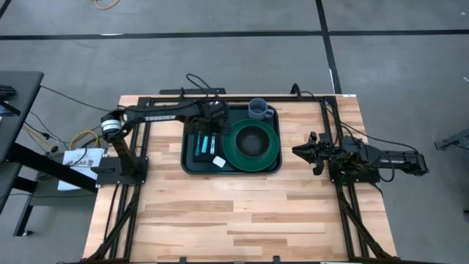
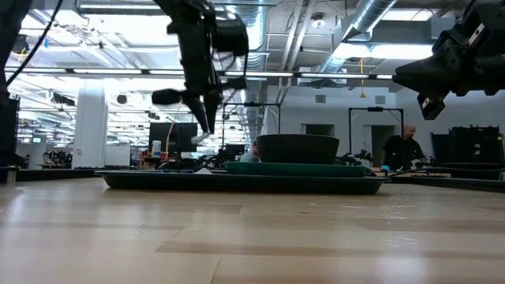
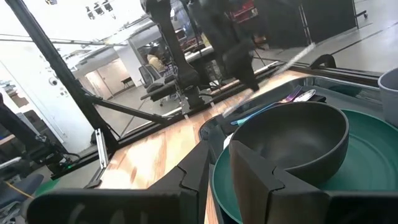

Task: Set up tray
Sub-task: Put the blue pattern table knife beside the light blue spoon on top of the black towel on the black serving tray

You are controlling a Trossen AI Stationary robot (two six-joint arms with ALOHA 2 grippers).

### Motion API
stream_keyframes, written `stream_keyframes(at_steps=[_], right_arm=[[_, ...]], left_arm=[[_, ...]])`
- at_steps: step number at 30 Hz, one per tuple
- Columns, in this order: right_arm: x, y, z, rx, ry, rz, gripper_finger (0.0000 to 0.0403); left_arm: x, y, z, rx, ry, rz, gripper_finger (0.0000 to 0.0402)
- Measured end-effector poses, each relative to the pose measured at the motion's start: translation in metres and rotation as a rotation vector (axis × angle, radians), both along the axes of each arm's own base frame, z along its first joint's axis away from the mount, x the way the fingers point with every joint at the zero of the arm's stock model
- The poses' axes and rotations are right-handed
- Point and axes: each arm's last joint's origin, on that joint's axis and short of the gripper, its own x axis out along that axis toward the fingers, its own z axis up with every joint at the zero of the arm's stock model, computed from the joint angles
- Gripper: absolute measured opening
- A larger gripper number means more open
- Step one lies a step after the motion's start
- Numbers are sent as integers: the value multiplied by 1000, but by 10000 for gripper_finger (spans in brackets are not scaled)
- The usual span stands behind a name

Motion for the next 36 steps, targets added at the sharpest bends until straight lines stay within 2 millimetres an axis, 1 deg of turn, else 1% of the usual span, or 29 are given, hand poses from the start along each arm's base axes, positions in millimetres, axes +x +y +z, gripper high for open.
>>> stream_keyframes(at_steps=[6,9,11,14,24,31,36], right_arm=[[0,0,0,0,0,0,59],[0,0,0,0,0,0,59],[0,0,0,0,0,0,59],[0,0,0,0,0,0,59],[0,0,0,0,0,0,59],[0,0,0,0,0,0,59],[0,0,0,0,0,0,59]], left_arm=[[12,10,-38,-88,82,-42,2],[15,13,-52,-112,114,-48,2],[16,14,-58,-119,129,-43,2],[16,18,-61,-112,139,-33,2],[11,30,-62,-111,138,0,2],[12,30,-62,-112,129,2,2],[12,30,-71,-124,89,18,3]])
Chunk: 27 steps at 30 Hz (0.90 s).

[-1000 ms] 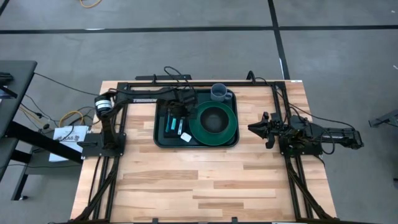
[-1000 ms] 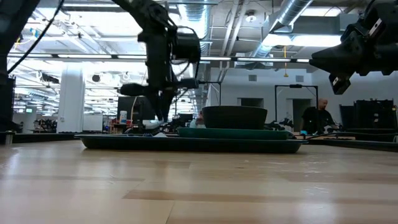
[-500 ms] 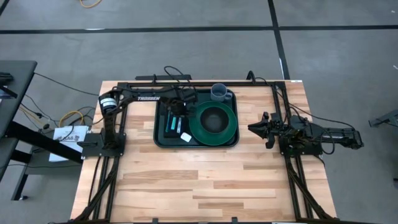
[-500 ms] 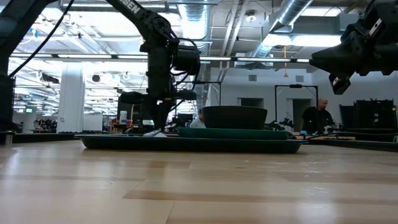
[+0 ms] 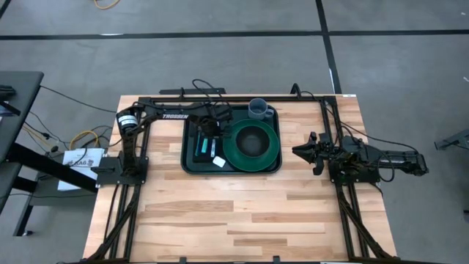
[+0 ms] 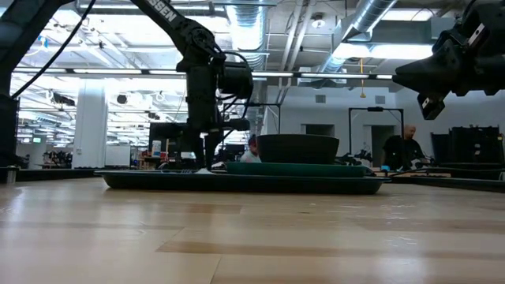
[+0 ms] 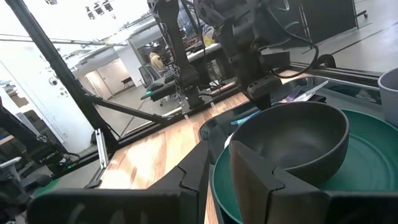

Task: Set up tray
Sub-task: Put the blue pattern table knife beside the light blue spoon on top of the black towel on the black serving tray, then return to Home Position

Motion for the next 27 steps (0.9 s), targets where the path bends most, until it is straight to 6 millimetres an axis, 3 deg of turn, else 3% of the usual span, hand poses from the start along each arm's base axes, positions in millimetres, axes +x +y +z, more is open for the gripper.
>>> stream_keyframes(at_steps=[8,20,27], right_arm=[[0,0,0,0,0,0,59],[0,0,0,0,0,0,59],[0,0,0,0,0,0,59]], left_arm=[[-6,-1,-4,13,62,8,44],[-6,-1,-4,30,66,-4,51],[7,-1,22,73,1,-62,52]])
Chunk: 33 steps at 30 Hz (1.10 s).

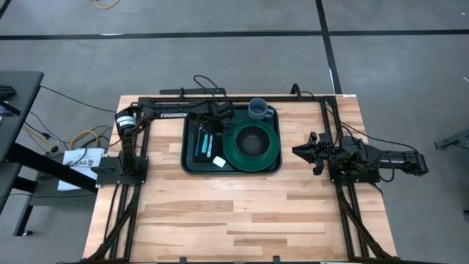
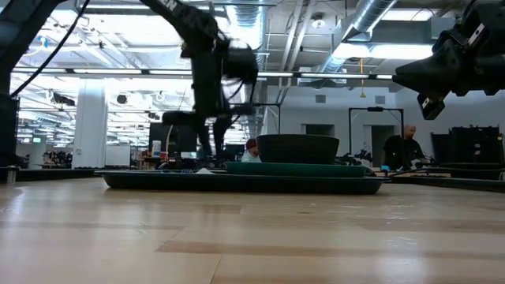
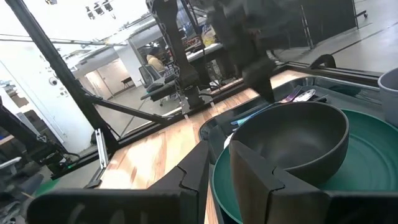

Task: Set up tray
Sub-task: Return to Home Position

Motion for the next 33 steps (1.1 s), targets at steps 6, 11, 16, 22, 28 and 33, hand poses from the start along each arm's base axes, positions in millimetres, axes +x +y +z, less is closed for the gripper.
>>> stream_keyframes(at_steps=[6,11,16,22,28,33], right_arm=[[0,0,0,0,0,0,59],[0,0,0,0,0,0,59],[0,0,0,0,0,0,59],[0,0,0,0,-1,0,59],[0,0,0,0,-1,0,59],[0,0,0,0,-1,0,59]], left_arm=[[11,-12,67,137,-106,-122,52],[30,-47,131,298,-328,-331,52],[39,-90,175,539,-516,-532,52],[24,-134,214,787,-602,-624,52],[-18,-159,251,805,-694,-812,52],[-64,-176,277,816,-755,-970,52]])
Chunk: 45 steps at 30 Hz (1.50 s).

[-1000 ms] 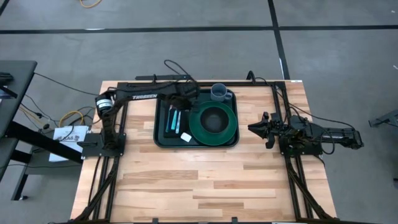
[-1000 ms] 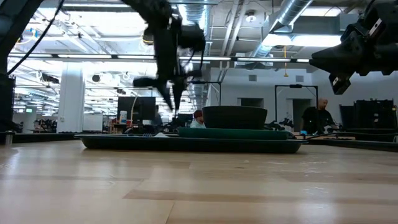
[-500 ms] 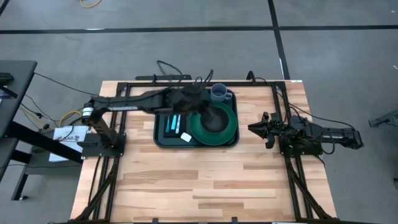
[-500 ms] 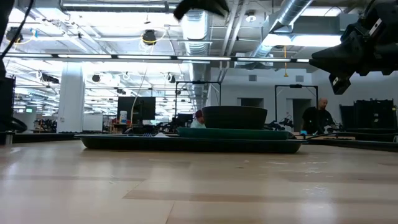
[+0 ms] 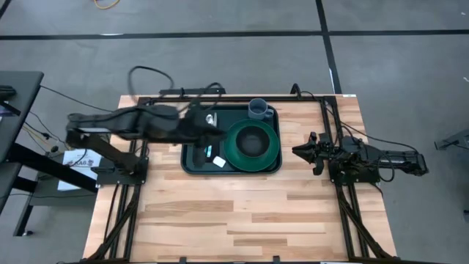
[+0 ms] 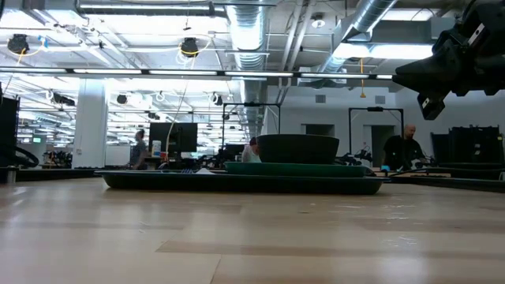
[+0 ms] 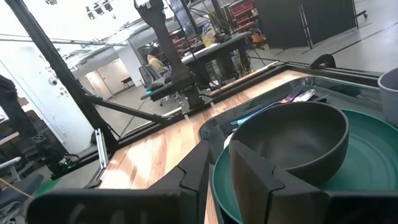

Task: Set up tray
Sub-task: Return to Home Position

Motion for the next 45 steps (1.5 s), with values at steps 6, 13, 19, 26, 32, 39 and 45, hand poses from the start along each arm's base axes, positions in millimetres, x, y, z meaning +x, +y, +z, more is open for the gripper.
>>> stream_keyframes(at_steps=[6,13,19,26,32,39,45], right_arm=[[0,0,0,0,1,0,59],[0,0,0,0,5,2,59],[0,0,0,0,5,2,59],[0,0,0,1,6,2,59],[0,0,0,1,6,1,59],[0,0,0,0,7,1,59],[0,0,-1,1,7,1,59]], left_arm=[[-44,-11,19,80,-25,-142,52],[-72,-15,15,67,-52,-284,52],[-108,-10,-17,-5,-236,-293,52],[-157,4,-59,-50,-483,-247,52],[-196,17,-93,-61,-632,-172,52],[-224,25,-130,-75,-719,-122,52],[-234,27,-160,-83,-751,-168,52]])
